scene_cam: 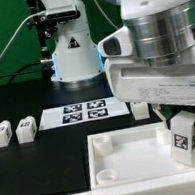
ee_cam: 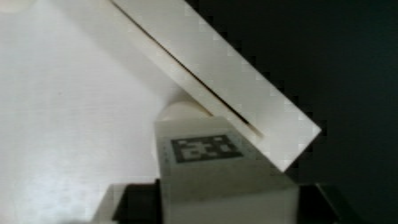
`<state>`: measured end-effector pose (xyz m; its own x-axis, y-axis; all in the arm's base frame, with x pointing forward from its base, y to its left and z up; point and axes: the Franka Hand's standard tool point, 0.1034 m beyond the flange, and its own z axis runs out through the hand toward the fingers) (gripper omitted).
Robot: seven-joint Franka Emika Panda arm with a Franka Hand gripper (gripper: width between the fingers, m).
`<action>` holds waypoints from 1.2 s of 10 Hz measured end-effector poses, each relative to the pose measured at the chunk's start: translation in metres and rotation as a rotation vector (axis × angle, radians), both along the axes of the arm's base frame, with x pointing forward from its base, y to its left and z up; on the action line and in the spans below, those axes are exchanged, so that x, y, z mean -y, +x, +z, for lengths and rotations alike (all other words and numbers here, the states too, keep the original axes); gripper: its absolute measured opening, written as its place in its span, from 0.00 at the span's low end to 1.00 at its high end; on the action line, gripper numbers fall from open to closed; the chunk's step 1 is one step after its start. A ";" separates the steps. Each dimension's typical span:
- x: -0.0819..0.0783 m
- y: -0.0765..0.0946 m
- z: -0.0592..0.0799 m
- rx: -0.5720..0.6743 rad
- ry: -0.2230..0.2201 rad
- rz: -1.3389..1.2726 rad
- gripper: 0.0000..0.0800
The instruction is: Assemble one leg
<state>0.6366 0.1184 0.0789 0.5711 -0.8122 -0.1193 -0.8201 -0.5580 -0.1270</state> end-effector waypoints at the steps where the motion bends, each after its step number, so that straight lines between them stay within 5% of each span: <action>1: -0.001 0.000 -0.001 -0.018 0.014 -0.122 0.39; 4: -0.008 -0.004 -0.004 -0.075 0.079 -0.480 0.39; 6: -0.009 -0.004 -0.005 -0.078 0.079 -0.480 0.39; 8: -0.010 -0.005 -0.005 -0.066 0.074 -0.406 0.64; 9: -0.015 -0.009 -0.005 -0.077 0.062 -0.334 0.64; 10: -0.015 -0.009 -0.002 -0.061 0.045 -0.173 0.78; 12: -0.011 -0.004 0.003 -0.005 0.001 0.132 0.81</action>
Offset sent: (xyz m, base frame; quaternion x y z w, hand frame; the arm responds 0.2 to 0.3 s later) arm -0.0065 0.0073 -0.0070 0.0232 -0.0197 0.3432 0.9388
